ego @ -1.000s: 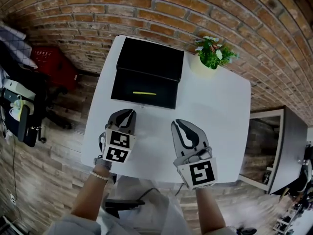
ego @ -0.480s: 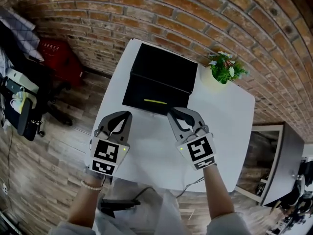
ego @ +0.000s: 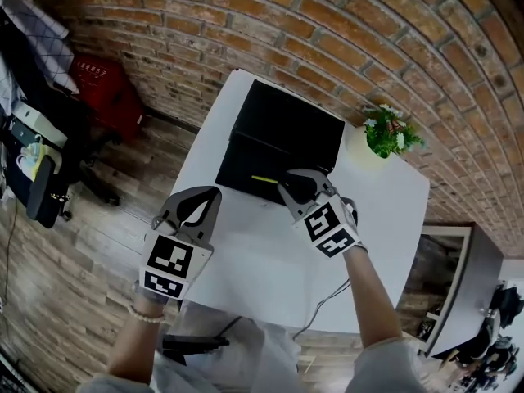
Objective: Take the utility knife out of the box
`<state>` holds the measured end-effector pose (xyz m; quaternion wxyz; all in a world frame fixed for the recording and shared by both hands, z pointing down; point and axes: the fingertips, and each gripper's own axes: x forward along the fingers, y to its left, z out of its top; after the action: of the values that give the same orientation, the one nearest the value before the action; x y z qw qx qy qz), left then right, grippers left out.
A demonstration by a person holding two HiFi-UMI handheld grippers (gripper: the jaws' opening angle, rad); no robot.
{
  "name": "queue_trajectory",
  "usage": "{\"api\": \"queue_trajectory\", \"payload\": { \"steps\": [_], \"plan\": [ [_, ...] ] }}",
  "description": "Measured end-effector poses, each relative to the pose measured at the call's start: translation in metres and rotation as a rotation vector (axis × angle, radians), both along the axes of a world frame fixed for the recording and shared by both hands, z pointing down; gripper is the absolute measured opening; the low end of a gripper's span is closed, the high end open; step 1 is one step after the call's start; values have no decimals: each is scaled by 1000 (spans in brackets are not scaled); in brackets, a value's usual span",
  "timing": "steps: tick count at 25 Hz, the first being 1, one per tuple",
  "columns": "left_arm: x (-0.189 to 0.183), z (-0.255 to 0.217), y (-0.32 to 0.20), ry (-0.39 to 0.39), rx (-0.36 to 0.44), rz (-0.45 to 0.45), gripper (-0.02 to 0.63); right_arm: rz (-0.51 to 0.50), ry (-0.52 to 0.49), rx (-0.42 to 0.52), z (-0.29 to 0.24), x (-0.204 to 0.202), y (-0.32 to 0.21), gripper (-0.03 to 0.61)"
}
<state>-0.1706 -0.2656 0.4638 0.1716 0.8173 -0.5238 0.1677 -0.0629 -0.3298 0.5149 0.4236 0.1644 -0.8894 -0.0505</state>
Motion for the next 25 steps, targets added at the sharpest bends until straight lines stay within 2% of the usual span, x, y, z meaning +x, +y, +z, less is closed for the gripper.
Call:
{"api": "queue_trajectory", "payload": {
  "steps": [3, 8, 16, 20, 25],
  "plan": [
    [-7, 1, -2, 5, 1, -18, 18, -71, 81, -39, 19, 0, -2, 57],
    [-18, 2, -2, 6, 2, -37, 18, -182, 152, -92, 33, -7, 1, 57],
    [-28, 8, 0, 6, -6, -57, 18, -276, 281, -119, 56, -11, 5, 56],
    [-33, 9, 1, 6, -5, -67, 18, -299, 303, -116, 58, -12, 7, 55],
    [-34, 5, 1, 7, -1, -75, 18, -266, 274, -128, 56, -13, 5, 54]
  ]
}}
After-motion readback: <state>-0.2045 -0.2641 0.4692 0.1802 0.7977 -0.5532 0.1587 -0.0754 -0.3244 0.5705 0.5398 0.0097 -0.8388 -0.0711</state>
